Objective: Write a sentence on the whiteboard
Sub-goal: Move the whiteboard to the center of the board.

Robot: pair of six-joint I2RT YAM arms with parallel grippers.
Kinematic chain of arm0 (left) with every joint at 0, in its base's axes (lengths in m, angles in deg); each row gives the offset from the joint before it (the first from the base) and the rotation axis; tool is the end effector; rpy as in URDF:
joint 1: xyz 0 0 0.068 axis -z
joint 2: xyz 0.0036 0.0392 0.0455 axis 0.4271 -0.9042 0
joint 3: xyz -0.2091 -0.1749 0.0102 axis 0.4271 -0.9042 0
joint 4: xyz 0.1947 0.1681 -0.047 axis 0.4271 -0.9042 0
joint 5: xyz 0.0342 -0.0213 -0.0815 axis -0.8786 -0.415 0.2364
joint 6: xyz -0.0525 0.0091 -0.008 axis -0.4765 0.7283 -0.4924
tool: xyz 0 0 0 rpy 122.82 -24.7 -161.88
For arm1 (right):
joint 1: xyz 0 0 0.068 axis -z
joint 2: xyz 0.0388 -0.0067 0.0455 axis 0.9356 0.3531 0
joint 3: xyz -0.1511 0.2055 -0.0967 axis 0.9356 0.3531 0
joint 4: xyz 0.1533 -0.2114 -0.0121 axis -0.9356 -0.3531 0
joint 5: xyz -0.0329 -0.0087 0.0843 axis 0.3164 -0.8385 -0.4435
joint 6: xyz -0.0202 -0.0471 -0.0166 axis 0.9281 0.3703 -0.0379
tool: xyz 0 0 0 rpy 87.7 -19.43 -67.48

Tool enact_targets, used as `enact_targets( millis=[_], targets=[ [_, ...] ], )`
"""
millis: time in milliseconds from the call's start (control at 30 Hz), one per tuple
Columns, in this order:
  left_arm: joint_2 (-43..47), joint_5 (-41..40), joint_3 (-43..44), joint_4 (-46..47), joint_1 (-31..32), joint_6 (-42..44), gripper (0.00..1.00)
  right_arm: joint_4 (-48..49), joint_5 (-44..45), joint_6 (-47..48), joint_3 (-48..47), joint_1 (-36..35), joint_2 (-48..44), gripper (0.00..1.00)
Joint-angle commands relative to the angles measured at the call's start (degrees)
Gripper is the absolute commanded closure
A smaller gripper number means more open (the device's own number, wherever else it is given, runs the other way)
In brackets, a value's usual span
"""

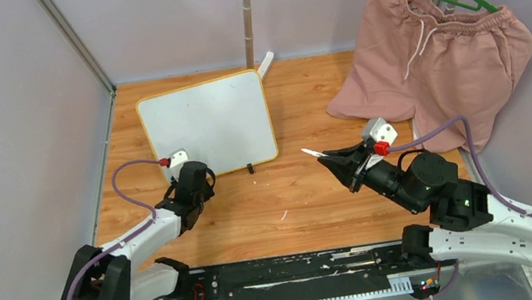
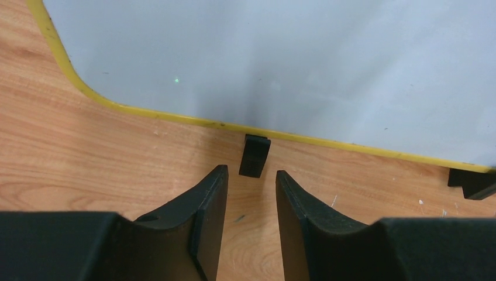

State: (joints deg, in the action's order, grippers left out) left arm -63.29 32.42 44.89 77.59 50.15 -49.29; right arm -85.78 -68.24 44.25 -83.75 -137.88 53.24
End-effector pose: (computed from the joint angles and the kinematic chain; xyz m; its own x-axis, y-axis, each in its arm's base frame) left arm 0.1940 -0.0720 0.1568 -0.5589 -0.3226 -0.7639 -0.3132 0.9351 -0.1657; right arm 0.0566 0.1121 0.3856 0.0330 0.1534 -0.9876 -0.7596 0.6460 0.0750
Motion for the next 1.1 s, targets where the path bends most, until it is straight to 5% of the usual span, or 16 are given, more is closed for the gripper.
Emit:
enact_targets(
  millis=[0, 600, 967, 1067],
  targets=[
    [-2.1, -0.9, -0.9, 6.4, -0.6, 0.6, 0.6, 1.2, 1.2, 1.3, 0.1, -0.4, -0.4, 1.0],
    [-5.4, -0.1, -1.5, 10.2, -0.6, 0.3, 0.75, 0.9, 1.6, 1.3, 0.1, -0.4, -0.8, 1.0],
    [-6.7, 3.4, -1.0, 10.4, -0.6, 1.9, 1.0, 0.5, 1.6, 0.7, 0.2, -0.4, -1.4, 1.0],
    [-6.9, 4.8, -1.4, 11.0, 0.1, 2.4, 1.0, 0.4, 1.8, 0.6, 0.4, -0.4, -1.6, 1.0]
  ],
)
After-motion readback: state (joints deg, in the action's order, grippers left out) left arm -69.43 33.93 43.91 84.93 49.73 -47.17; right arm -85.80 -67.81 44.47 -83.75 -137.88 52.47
